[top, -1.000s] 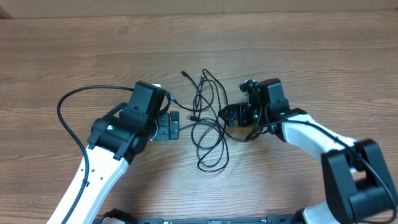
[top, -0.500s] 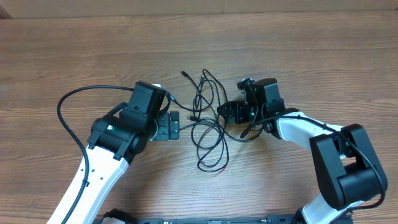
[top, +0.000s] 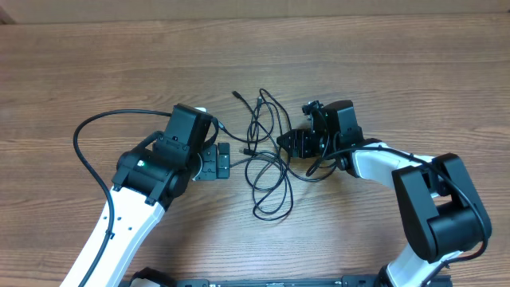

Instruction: Untangle cables

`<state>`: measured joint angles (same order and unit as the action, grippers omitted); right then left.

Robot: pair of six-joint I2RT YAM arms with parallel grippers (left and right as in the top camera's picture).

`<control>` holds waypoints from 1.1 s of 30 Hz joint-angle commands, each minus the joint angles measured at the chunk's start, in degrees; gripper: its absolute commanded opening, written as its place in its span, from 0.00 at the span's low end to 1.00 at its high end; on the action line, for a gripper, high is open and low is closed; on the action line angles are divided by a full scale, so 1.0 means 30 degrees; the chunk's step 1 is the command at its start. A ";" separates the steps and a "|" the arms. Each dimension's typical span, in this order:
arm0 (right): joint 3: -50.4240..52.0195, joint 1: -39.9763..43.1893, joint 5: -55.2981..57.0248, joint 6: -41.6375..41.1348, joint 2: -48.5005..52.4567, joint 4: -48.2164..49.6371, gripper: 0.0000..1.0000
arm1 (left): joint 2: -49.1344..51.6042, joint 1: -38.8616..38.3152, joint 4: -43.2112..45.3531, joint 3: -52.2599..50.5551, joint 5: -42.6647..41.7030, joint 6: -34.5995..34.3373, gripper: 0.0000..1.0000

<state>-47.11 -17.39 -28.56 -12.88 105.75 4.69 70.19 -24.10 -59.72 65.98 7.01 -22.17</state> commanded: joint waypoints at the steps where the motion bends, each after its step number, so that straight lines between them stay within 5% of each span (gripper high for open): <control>1: -0.0044 -0.0044 -0.1013 -0.0321 0.0525 0.0226 0.64 | -0.0109 0.0117 0.0058 0.0058 -0.0204 -0.0197 1.00; 6: -0.0044 -0.0044 -0.2441 -0.0466 0.1202 0.0627 0.55 | -0.0109 0.0117 0.0058 0.0058 -0.0204 -0.0189 1.00; 12: -0.0044 0.0146 -0.2739 -0.1297 0.1661 0.1239 0.05 | -0.0109 0.0117 0.0058 0.0058 -0.0204 -0.0189 1.00; 22: -0.0080 0.0707 -0.2754 -0.1792 0.1202 0.1086 0.04 | -0.0109 0.0117 0.0058 0.0058 -0.0211 -0.0189 1.00; 33: -0.0087 0.2251 -0.2295 -0.1610 -0.4816 -0.1501 0.04 | -0.0109 0.0117 0.0051 0.0058 -0.0204 -0.0189 1.00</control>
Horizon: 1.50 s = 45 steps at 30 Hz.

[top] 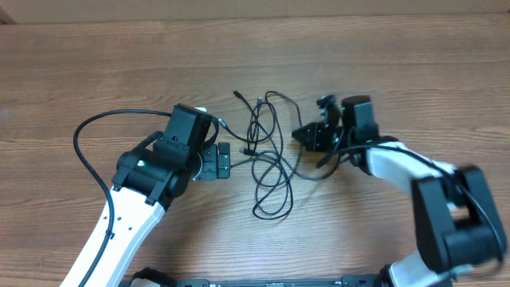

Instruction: Untangle cables

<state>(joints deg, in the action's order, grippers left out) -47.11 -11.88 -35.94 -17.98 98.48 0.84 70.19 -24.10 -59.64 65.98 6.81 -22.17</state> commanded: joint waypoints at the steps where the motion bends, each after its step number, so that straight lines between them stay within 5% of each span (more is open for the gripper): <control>1: -0.0095 0.0539 0.0204 0.0138 -0.3155 -0.0386 0.04 | -0.0109 0.0117 0.0029 0.0058 -0.0138 -0.0189 1.00; 18: -0.2841 0.0758 0.3126 0.0066 -1.6378 -0.2834 0.04 | -0.0109 0.0117 0.0022 0.0058 -0.0138 -0.0189 1.00; 38: -1.2990 0.0758 0.3169 0.0146 -1.4914 -0.5107 0.04 | -0.0109 0.0117 0.0022 0.0058 -0.0138 -0.0197 1.00; 45: -1.5438 0.0758 0.5814 0.1887 -1.3886 -0.5253 0.04 | -0.0109 0.0117 0.0022 0.0058 -0.0138 -0.0189 1.00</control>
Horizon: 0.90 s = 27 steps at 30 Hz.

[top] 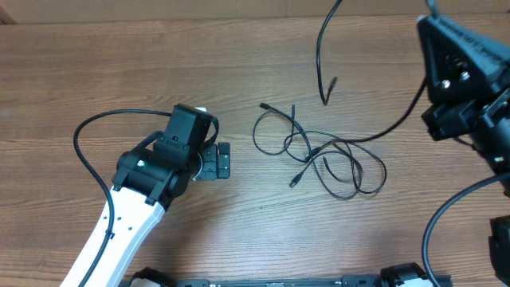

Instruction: Untangle cables

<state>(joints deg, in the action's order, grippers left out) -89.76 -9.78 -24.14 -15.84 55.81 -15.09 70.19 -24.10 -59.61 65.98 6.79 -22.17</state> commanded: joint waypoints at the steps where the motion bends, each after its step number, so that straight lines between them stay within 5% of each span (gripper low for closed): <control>1: -0.1851 0.0058 0.2361 0.1566 0.0532 -0.0029 0.04 | -0.0109 0.0117 0.0015 0.0058 -0.0138 -0.0189 1.00; 5: -0.4473 0.0058 0.5289 0.4444 0.1486 -0.1931 0.04 | -0.0109 0.0117 0.0022 0.0066 -0.0138 -0.0189 1.00; 15: -0.4626 0.0066 1.7930 1.1060 0.3038 -0.3548 0.04 | -0.0109 0.0117 0.0022 0.0058 -0.0131 -0.0189 1.00; 20: -0.4619 0.2062 2.3372 1.6466 0.4721 -0.2739 0.04 | -0.0109 0.0117 0.0022 0.0058 -0.0131 -0.0189 1.00; 23: -0.4568 0.5617 2.3751 1.6677 0.6113 -0.2812 0.04 | -0.0109 0.0117 0.0015 0.0058 -0.0131 -0.0189 1.00; 27: -0.4568 0.9122 2.3445 1.2502 0.7293 -0.3009 0.04 | -0.0109 0.0117 0.0022 0.0058 -0.0131 -0.0189 1.00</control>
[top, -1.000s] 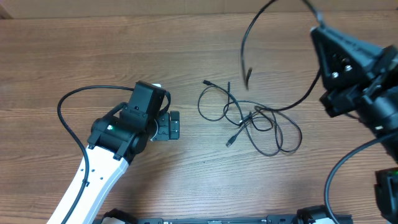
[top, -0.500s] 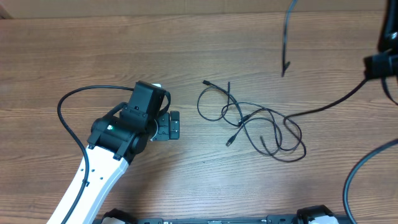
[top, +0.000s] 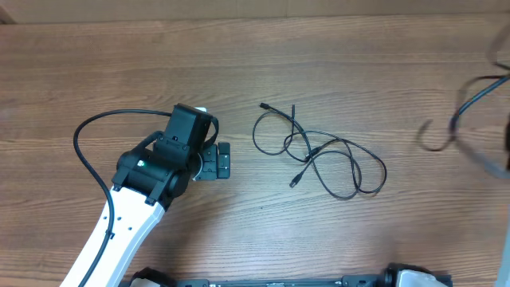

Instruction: Untangle cables

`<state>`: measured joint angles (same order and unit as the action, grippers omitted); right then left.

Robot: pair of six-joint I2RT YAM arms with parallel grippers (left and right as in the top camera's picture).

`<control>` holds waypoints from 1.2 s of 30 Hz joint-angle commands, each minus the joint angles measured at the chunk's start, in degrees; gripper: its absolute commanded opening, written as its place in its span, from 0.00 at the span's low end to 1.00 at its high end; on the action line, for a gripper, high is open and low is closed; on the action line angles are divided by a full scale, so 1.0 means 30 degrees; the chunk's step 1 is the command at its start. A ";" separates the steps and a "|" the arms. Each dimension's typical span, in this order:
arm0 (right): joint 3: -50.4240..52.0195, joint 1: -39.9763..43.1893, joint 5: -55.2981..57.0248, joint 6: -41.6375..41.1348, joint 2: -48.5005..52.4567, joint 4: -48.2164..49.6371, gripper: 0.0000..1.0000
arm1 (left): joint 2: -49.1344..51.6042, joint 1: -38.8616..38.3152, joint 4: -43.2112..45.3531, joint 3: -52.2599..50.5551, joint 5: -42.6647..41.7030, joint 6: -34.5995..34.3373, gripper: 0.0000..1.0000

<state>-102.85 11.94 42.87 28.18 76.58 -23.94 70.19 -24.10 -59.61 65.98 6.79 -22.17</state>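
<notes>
A loose tangle of thin black cables (top: pixel 319 155) lies on the wooden table (top: pixel 255 64), right of centre, with plug ends at its upper left and lower middle. My left gripper (top: pixel 225 160) rests on the table a short way left of the tangle and apart from it; its jaws look open and hold nothing. Another black cable (top: pixel 458 119) shows blurred by the right edge, apart from the tangle, its curled end toward the table's middle. My right gripper is out of view.
The left arm's own black supply cable (top: pixel 88 159) loops out over the table to the left of the arm. The table's far edge runs along the top of the overhead view.
The right arm, which was large in the upper right corner with a cable hanging from it, has left the view. That cable is now a blur by the right edge. Tangle and left arm unchanged.
At first my right gripper was at the right side of the tangle, which lay beside my left gripper. Then it stood a little further right. Then it was raised at the upper right with one cable drawn out, the remaining cables shifted right. Now it is out of view.
</notes>
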 commanded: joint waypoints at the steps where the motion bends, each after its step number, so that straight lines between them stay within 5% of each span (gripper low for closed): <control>1: -0.0204 0.2630 0.0809 -0.3162 0.0597 -0.0277 0.04 | -0.0109 0.0117 0.0015 0.0058 -0.0131 -0.0189 1.00; 9: -0.0204 0.8495 -0.4386 -1.0178 0.2579 -0.3169 0.04 | -0.0109 0.0117 0.0015 0.0058 -0.0138 -0.0189 0.99; 19: 0.0160 1.3362 -1.1599 -1.5052 0.4918 -0.5224 0.04 | -0.0109 0.0117 0.0022 0.0058 -0.0131 -0.0189 0.99; 27: 0.0321 1.5285 -1.3515 -1.8374 0.5982 -0.6244 0.04 | -0.0109 0.0117 0.0015 0.0058 -0.0131 -0.0189 1.00; 36: 0.0335 1.5540 -1.3712 -1.8972 0.6025 -0.6426 0.04 | -0.0109 0.0117 0.0015 0.0058 -0.0138 -0.0189 1.00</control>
<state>-101.91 58.48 2.55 -27.31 94.70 -43.20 70.19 -24.10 -59.61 65.98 6.61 -22.17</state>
